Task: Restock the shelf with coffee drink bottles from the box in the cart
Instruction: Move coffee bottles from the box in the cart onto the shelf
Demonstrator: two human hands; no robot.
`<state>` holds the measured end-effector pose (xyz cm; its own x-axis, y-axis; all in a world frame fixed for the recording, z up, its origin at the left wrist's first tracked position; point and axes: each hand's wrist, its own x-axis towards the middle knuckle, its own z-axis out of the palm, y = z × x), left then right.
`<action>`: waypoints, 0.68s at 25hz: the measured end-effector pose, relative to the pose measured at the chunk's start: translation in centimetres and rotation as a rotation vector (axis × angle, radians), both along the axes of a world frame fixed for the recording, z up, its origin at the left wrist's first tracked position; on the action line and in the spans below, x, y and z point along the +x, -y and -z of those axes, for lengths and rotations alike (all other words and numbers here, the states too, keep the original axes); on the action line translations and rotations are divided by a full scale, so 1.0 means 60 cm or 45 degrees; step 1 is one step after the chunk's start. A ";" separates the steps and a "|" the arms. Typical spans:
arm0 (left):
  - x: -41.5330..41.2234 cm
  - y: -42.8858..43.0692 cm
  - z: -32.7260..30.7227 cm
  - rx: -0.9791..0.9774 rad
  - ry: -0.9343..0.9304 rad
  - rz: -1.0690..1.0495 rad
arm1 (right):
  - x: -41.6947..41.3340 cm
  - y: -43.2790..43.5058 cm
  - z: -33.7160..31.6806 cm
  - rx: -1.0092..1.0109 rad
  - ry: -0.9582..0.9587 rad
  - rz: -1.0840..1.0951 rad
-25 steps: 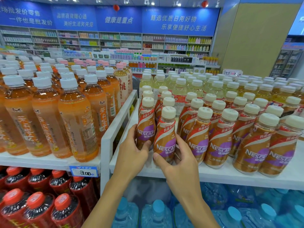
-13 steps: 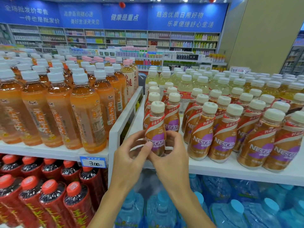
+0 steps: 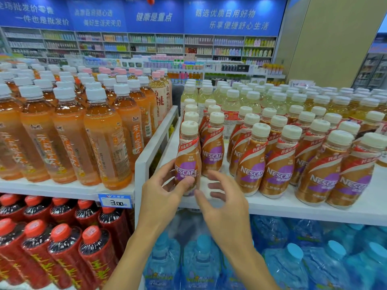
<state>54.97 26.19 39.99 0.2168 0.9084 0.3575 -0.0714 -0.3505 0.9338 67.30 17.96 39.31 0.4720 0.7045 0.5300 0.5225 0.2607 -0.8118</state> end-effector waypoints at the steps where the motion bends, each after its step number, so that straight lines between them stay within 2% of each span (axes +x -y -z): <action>1: 0.001 0.000 0.001 0.004 0.003 -0.003 | 0.009 0.018 -0.003 0.055 -0.007 0.101; 4: 0.002 0.002 0.003 0.021 0.001 -0.008 | 0.044 0.058 -0.015 0.214 -0.071 0.439; 9: 0.002 0.004 0.004 0.017 0.008 0.006 | 0.059 0.033 -0.014 -0.023 0.059 0.504; 12: 0.002 0.003 0.006 0.017 -0.002 0.000 | 0.061 0.014 -0.013 -0.036 0.185 0.646; 17: 0.003 0.000 0.011 0.033 -0.025 -0.020 | 0.061 0.002 -0.025 -0.062 0.237 0.752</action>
